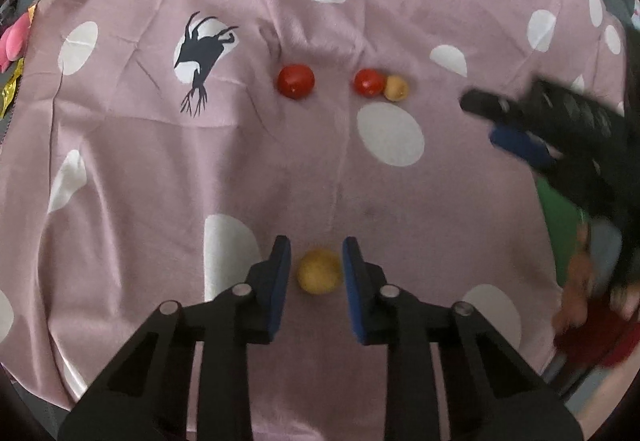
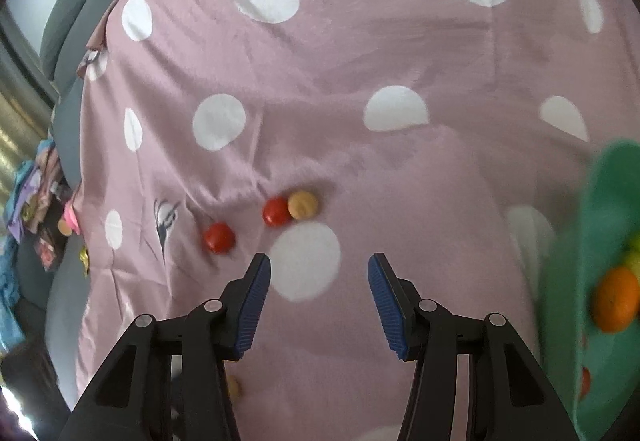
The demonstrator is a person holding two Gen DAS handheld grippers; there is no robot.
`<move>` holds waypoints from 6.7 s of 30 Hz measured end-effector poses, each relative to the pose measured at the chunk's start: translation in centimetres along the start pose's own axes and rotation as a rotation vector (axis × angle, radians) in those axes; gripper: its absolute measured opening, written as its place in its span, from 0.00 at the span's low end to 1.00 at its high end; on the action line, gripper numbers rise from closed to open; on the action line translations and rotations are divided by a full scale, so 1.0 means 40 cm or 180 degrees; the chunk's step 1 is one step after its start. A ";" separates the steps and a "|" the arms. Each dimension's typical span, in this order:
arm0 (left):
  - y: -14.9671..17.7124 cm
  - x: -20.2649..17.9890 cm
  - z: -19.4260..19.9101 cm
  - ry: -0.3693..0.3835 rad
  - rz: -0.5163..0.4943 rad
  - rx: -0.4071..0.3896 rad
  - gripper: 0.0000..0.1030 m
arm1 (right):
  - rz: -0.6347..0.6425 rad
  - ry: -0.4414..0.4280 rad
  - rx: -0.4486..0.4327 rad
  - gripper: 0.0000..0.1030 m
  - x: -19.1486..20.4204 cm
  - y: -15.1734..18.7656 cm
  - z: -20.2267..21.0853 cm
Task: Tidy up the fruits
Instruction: 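Close the left gripper on a small yellow fruit while the right grasps another, then carry the yellow fruit with the left gripper over the bowl while the right carries its own, then open both grippers to drop the yellow fruits into the green bowl, then move both tools back toward the two red cherry tomatoes, then close the left gripper on a cherry tomato while the right grasps the other, then carry the cherry tomato with the left gripper over the bowl while the right carries its own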
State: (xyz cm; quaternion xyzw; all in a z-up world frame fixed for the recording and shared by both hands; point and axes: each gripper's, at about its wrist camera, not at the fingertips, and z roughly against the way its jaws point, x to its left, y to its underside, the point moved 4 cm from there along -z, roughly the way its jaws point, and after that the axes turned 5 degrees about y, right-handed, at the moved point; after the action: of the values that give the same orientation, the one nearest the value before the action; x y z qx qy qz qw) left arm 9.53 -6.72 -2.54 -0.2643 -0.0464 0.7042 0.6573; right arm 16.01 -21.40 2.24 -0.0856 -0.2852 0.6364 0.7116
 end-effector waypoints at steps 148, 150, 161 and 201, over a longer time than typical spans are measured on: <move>-0.229 0.090 0.098 0.0142 0.0526 -0.0944 0.76 | -0.0432 0.1015 -0.0778 0.48 -0.181 0.005 0.197; -0.232 0.125 0.089 0.0213 0.0711 -0.0899 0.76 | -0.0225 0.0791 -0.0595 0.52 -0.102 -0.030 0.126; -0.239 0.146 0.043 0.0342 0.0862 -0.0764 0.67 | 0.0252 0.0281 0.0194 0.51 0.161 -0.095 -0.237; -0.313 0.031 -0.217 -0.0315 0.0403 -0.0342 0.29 | -0.0339 0.0187 -0.0482 0.27 -0.075 0.025 0.085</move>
State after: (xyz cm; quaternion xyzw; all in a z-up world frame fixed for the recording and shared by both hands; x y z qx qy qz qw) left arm 24.59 -6.36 -5.19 -0.2665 -0.0997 0.7530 0.5933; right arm 13.33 -24.92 3.69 -0.1424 -0.3156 0.5715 0.7440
